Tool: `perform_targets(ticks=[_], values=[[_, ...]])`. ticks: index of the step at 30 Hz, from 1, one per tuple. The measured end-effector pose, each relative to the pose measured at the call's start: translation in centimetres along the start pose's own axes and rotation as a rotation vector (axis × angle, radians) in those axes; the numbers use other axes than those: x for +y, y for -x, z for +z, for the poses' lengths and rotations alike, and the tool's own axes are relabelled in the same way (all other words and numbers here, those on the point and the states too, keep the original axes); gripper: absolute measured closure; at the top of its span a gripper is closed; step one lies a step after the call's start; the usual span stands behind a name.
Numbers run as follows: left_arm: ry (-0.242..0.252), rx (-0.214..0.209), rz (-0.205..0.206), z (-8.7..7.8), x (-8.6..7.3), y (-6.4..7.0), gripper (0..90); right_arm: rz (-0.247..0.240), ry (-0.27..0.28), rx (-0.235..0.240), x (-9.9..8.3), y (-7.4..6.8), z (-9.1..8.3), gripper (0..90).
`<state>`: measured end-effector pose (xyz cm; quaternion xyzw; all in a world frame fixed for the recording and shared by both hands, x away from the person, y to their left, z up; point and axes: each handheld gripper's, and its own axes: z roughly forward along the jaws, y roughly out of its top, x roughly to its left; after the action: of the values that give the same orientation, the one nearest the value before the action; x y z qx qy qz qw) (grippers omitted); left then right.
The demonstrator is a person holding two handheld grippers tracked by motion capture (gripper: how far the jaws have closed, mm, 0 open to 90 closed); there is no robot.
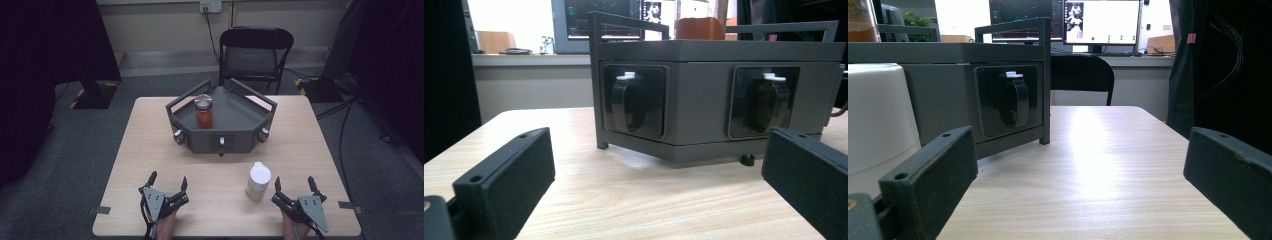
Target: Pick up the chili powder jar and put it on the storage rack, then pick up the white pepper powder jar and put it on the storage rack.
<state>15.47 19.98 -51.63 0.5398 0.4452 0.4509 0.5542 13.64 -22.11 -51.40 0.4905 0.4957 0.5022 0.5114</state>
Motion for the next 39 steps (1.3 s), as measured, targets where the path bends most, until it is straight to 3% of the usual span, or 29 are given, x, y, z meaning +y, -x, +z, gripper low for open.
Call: perform_targets(ticks=[31,39], values=[[-0.003,0.023,0.001,0.0,0.0,0.4,0.2,0.002,-0.014,0.015,0.4,0.3,0.1,0.0],[-0.003,0.025,0.001,0.1,0.0,0.4,0.1,-0.01,0.054,0.038,1.6,0.6,-0.8,0.0]])
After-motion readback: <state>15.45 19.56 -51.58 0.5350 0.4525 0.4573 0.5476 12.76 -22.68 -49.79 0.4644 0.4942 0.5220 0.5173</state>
